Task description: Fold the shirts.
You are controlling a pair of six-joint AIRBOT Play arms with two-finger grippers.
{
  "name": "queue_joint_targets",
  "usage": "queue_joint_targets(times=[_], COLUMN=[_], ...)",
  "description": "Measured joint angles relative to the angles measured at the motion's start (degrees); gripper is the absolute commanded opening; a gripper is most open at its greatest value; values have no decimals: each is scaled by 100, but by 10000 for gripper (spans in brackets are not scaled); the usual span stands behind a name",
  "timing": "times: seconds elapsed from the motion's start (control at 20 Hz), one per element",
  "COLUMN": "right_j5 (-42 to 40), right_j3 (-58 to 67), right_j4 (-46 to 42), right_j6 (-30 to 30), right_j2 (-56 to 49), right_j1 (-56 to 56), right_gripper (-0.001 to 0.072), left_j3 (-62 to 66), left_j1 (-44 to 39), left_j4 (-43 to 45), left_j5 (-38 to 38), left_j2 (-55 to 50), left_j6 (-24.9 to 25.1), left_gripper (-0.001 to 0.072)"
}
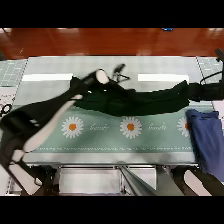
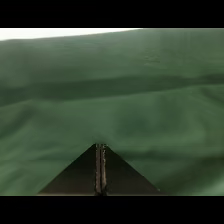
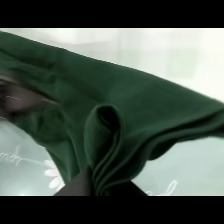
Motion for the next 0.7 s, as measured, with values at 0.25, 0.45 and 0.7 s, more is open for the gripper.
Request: queue_joint_targets(times=[0.25,0.45,0.7], right_j5=[87,0,-909], right_j3=[-238,-282,-205], right_j4=[243,640,1012], right_j6=[131,179,431], right_j2=[566,673,289], right_j1=[4,140,1506], right_gripper=[20,20,20], left_j3=[538,549,-509], left_j1=[-509,66,1482], left_j4=[-372,-267,365], left_j5=[-363,-804,-835], left_j2=[-496,-103,1818], left_j6=[50,205,339], left_gripper=[21,21,21])
